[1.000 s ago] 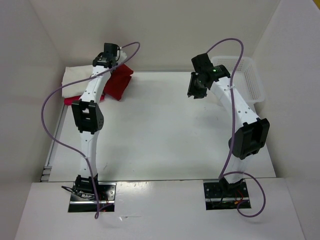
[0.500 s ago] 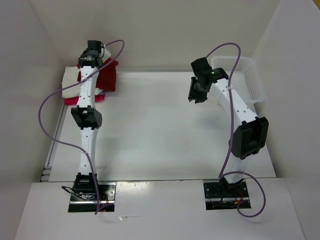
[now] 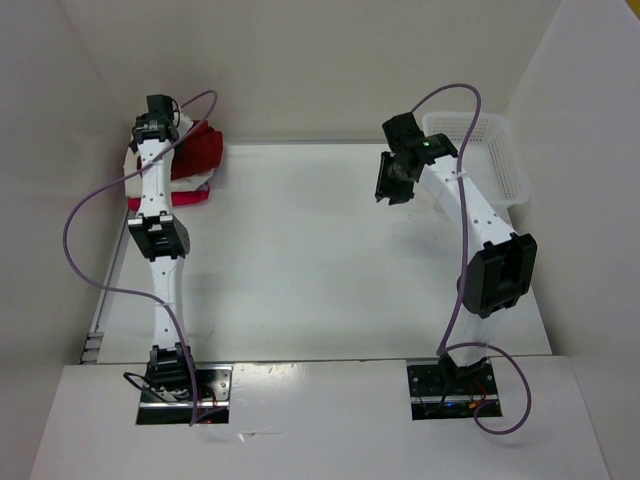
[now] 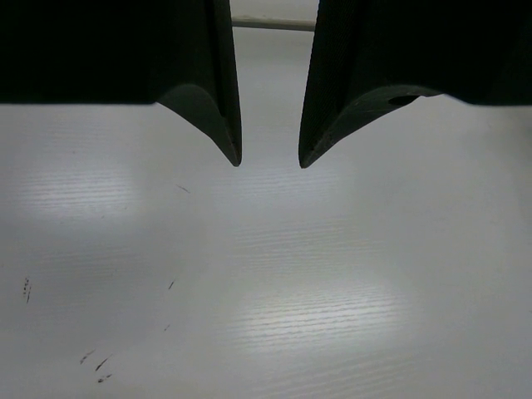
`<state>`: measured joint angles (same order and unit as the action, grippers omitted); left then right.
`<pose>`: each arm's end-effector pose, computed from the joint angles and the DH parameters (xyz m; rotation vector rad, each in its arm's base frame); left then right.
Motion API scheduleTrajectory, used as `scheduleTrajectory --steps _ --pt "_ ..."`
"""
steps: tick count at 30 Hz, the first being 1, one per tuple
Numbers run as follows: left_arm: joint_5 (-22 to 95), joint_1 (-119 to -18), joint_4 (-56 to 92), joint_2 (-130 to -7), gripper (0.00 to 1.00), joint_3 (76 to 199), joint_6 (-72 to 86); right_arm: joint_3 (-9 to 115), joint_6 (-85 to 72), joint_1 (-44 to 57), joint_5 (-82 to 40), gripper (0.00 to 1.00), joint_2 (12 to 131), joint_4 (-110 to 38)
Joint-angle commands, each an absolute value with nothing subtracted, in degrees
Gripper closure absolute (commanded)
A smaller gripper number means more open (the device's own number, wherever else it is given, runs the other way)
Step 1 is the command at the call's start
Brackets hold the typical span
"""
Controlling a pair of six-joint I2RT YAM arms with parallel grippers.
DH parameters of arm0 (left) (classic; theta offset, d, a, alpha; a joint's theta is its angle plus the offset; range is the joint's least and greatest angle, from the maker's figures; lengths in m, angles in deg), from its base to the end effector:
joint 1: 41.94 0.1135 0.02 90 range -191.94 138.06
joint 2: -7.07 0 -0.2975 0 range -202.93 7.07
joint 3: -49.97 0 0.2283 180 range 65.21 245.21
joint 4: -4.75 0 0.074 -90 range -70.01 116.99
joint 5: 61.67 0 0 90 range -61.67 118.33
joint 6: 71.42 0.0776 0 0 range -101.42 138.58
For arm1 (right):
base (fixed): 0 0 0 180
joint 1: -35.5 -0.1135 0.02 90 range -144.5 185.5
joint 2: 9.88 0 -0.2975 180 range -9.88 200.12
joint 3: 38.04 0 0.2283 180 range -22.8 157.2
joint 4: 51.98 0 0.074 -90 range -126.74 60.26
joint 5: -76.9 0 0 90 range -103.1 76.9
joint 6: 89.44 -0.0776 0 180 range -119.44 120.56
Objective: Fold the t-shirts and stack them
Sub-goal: Put the neatly folded tshirt into the corner of the board with the left arm
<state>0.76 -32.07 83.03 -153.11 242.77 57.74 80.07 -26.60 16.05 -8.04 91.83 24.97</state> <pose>0.5770 0.1369 0.2353 0.3839 2.4414 0.9647 0.3547 0.1180 0.3375 0.2073 2.6226 0.1668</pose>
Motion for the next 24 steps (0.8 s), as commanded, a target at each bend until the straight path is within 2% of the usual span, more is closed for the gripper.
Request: scheduleTrajectory --steps 1,2,12,17,24 --pt "0.4 -31.2 83.7 -153.8 0.12 244.9 55.3 83.2 -25.7 16.4 -8.5 0.61 92.2 24.2" --pt "0.4 -31.2 83.1 -153.8 0.00 244.9 54.5 83.2 -25.7 16.4 -8.5 0.59 92.2 24.2" --pt "-2.2 -29.9 75.6 -146.7 0.00 244.9 53.3 82.1 -25.7 16.4 -11.3 0.59 92.7 23.0" --pt "4.3 -31.8 76.1 -143.1 0.00 244.9 51.4 80.9 -25.7 16.4 -11.8 0.59 92.2 22.5" --pt "9.9 -38.1 75.0 -146.3 0.00 244.9 50.8 80.3 -25.7 16.4 -11.8 0.59 92.2 22.0"
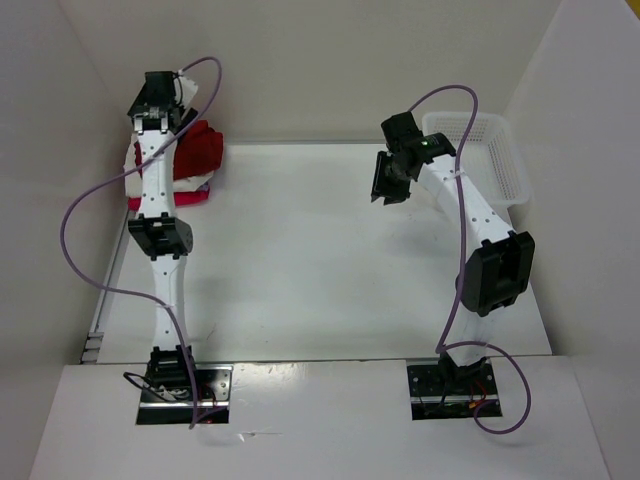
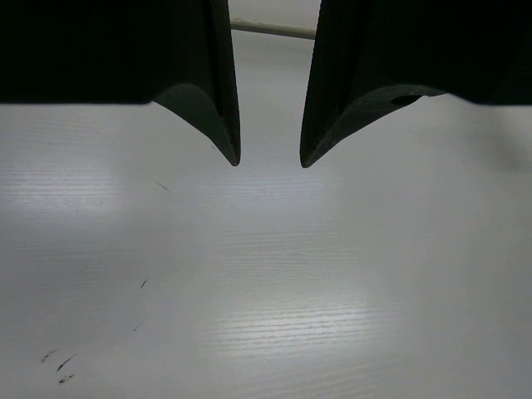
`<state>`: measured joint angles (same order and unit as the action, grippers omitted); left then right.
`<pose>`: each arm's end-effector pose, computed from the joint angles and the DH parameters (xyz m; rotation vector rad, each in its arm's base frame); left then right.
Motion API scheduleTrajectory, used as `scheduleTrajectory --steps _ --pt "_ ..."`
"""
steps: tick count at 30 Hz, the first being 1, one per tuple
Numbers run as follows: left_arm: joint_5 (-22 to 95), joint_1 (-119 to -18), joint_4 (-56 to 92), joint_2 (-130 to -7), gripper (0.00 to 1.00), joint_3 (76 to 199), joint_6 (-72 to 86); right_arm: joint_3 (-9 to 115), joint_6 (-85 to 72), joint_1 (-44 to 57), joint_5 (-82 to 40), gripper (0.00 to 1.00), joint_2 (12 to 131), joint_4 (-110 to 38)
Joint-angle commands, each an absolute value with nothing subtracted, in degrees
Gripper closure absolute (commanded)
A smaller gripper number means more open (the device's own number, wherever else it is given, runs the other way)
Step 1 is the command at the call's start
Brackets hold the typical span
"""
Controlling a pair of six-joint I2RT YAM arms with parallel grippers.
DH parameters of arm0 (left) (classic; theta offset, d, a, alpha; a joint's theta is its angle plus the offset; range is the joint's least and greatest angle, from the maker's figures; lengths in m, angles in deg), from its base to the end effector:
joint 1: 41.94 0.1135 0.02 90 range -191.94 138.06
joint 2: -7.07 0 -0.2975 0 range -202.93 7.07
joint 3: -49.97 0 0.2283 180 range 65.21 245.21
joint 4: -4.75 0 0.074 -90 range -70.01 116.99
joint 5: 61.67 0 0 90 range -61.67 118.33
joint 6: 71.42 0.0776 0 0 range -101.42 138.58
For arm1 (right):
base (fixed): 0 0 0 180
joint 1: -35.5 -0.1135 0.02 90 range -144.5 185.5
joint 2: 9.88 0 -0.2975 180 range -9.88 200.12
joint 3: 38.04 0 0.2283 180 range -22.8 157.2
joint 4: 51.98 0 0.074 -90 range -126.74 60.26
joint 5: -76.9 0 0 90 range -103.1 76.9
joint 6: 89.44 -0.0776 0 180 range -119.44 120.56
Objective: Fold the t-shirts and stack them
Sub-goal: Put the neatly folded tshirt into the corner of the board with the left arm
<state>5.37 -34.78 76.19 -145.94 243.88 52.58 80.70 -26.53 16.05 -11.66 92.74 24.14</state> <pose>0.5746 0.1027 0.3241 0.2575 2.1578 0.8437 0.3591 0.1247 0.3359 0.1847 2.6334 0.2490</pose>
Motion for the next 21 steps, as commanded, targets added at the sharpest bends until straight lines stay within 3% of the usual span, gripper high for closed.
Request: scheduleTrajectory --steps 1,10,17,18,21 --pt "9.9 -38.9 75.8 -146.9 0.00 244.9 50.8 79.7 -25.7 16.4 -11.8 0.59 92.2 22.0" --pt "12.2 -42.0 84.6 -152.3 0.00 244.9 50.1 77.2 -25.7 16.4 -10.0 0.59 89.9 22.0" --pt "22.3 -41.5 94.1 -154.6 0.03 244.9 49.6 75.4 -25.7 16.4 -10.0 0.59 88.8 20.9" --pt "23.0 -41.5 94.1 -154.6 0.06 244.9 48.9 74.8 -25.7 16.4 -10.0 0.59 88.2 20.9" --pt "23.0 -41.5 94.1 -154.0 0.36 244.2 48.4 74.3 -25.7 16.4 -10.0 0.59 87.5 20.9"
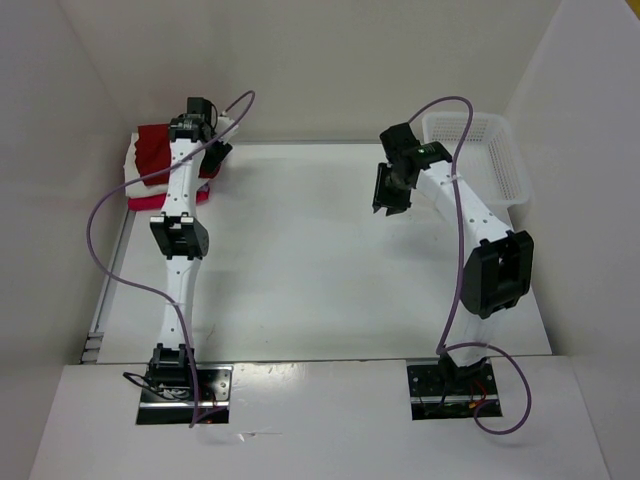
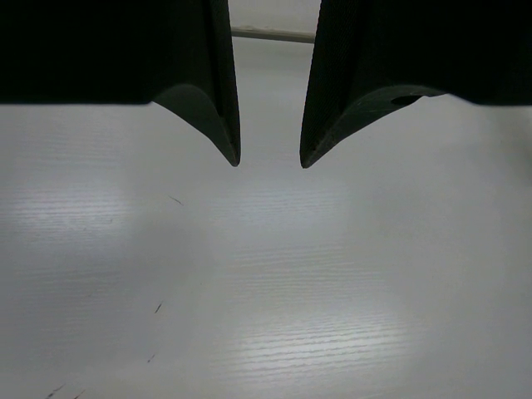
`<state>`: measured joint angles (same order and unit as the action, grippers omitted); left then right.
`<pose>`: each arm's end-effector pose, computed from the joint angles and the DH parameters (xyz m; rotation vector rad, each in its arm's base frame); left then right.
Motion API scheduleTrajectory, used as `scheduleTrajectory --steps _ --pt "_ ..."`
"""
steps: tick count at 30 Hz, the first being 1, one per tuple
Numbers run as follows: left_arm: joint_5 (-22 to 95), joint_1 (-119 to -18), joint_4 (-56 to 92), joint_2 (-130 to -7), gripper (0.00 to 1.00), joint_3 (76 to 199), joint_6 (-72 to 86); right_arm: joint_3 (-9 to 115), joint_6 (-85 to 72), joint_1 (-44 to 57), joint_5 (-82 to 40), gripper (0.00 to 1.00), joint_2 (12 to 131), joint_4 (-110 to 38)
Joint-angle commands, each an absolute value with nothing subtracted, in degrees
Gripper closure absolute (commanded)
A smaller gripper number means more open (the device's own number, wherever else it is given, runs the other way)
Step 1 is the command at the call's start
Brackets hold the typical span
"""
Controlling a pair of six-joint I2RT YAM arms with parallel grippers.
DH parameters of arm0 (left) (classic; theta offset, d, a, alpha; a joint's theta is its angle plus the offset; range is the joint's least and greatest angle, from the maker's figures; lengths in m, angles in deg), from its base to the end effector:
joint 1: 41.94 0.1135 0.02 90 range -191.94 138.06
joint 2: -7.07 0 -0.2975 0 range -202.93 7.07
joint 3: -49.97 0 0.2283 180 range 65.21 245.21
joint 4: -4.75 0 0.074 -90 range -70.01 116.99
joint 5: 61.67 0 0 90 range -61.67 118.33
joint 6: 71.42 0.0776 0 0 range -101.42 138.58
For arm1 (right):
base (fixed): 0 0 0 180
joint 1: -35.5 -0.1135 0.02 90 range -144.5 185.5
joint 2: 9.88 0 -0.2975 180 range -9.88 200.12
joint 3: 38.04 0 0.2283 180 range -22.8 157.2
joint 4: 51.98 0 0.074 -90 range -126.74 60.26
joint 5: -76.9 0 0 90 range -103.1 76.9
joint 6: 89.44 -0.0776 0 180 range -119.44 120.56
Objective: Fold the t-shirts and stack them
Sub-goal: Put the neatly folded tshirt into the corner of the board with the left arm
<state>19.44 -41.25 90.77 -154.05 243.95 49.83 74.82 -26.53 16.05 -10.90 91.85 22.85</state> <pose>0.5834 0.0190 0.2131 0.6042 2.4606 0.4214 0.3514 0.1209 0.3130 0.1918 2.6911 0.2014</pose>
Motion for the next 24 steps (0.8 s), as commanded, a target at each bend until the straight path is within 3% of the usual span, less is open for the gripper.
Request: scheduleTrajectory --steps 1,2,9,11,14,17,24 --pt "23.6 -41.5 94.1 -154.0 0.44 244.2 48.4 74.3 -25.7 16.4 -10.0 0.59 87.0 20.9" --pt "24.2 -42.1 94.1 -152.6 0.51 244.2 48.4 73.7 -25.7 16.4 -9.5 0.59 87.0 20.9" --pt "27.5 -43.3 94.1 -146.7 0.54 232.4 51.4 71.9 -26.2 16.4 -9.5 0.59 85.0 20.9" --pt "26.9 -43.3 94.1 -146.0 0.45 231.8 50.8 71.9 -26.2 16.4 -9.5 0.59 84.5 20.9" --pt "26.4 -42.7 94.1 -146.7 0.15 234.8 49.1 71.9 -26.2 16.4 -9.0 0.58 84.0 20.9" --pt "24.6 -42.2 94.1 -147.3 0.02 242.1 47.3 71.3 -26.2 16.4 -9.0 0.57 83.5 20.9" --pt "30.2 -38.4 91.3 -139.9 0.00 244.6 44.3 69.4 -26.8 16.4 -9.0 0.57 81.6 20.9"
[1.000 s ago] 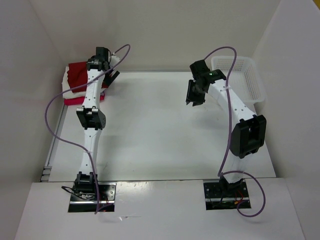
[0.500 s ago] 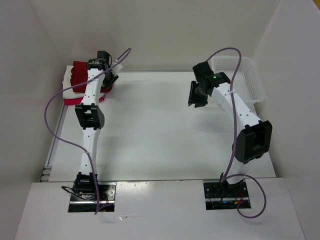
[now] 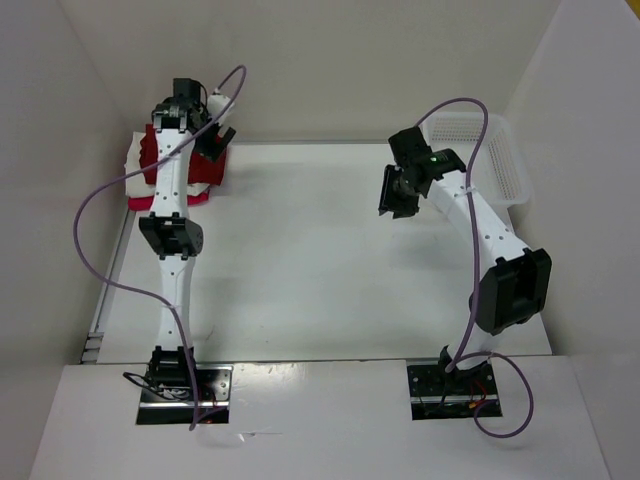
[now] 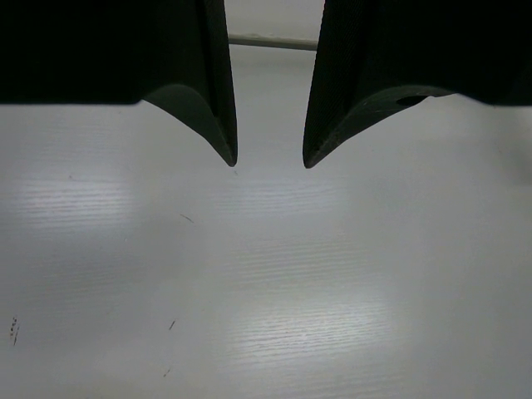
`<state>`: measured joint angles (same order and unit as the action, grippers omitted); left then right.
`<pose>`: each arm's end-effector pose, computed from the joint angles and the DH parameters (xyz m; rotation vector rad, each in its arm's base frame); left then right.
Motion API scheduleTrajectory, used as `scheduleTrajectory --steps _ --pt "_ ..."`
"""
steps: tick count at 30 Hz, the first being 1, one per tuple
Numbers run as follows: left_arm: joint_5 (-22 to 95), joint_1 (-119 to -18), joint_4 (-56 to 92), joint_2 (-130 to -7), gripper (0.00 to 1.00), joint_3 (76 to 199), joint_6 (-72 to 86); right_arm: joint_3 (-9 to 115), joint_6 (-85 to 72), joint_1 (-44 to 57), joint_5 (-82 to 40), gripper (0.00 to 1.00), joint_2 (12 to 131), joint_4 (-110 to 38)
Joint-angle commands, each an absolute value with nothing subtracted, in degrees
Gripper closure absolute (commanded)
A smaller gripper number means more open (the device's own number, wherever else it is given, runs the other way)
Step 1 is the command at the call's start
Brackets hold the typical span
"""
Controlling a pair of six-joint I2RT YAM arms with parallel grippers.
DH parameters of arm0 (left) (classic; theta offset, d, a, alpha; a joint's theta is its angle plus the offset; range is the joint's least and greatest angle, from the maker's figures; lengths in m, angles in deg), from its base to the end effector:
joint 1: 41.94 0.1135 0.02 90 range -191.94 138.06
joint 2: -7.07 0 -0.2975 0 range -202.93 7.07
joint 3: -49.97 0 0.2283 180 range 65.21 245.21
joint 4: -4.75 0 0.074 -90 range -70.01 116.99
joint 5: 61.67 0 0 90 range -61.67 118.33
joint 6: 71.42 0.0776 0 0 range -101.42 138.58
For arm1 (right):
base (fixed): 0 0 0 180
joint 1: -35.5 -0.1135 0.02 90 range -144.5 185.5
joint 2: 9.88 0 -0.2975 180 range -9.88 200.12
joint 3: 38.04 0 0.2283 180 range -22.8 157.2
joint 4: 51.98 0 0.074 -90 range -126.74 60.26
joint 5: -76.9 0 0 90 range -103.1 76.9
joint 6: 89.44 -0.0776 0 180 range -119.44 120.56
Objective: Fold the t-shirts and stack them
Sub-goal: Put the neatly folded tshirt into the corner of the board with the left arm
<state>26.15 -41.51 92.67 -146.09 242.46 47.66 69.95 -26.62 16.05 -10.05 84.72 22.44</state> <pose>0.5622 0.0072 0.2789 0.5861 2.3660 0.2795 0.3213 0.1091 0.3304 0.1967 2.6419 0.2061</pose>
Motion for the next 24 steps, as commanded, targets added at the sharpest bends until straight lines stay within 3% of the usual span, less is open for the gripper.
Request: scheduleTrajectory --steps 1,10,12,15,18,22,24 --pt "33.7 -37.6 90.6 -139.0 0.00 244.6 43.8 69.4 -26.8 16.4 -9.0 0.57 81.1 20.9" --pt "46.9 -32.1 93.5 -127.7 0.00 244.1 40.9 69.9 -26.8 17.5 -6.3 0.56 78.6 21.4" --pt "49.1 -32.1 93.5 -122.1 0.00 238.4 41.5 69.4 -26.8 18.0 -5.8 0.54 77.8 21.4" --pt "52.8 -31.6 94.2 -116.1 0.00 233.2 41.5 68.1 -26.8 18.5 -5.3 0.45 75.6 21.4" --pt "54.2 -31.6 94.2 -111.1 0.00 230.5 41.5 66.1 -26.8 19.2 -3.9 0.42 72.9 21.4" --pt "59.8 -27.4 94.2 -106.1 0.00 226.1 42.1 63.1 -25.5 21.7 -3.9 0.25 69.1 20.9" --pt "66.8 -25.7 94.2 -101.4 0.00 213.8 44.0 60.9 -25.0 22.5 -3.9 0.17 66.4 20.4"
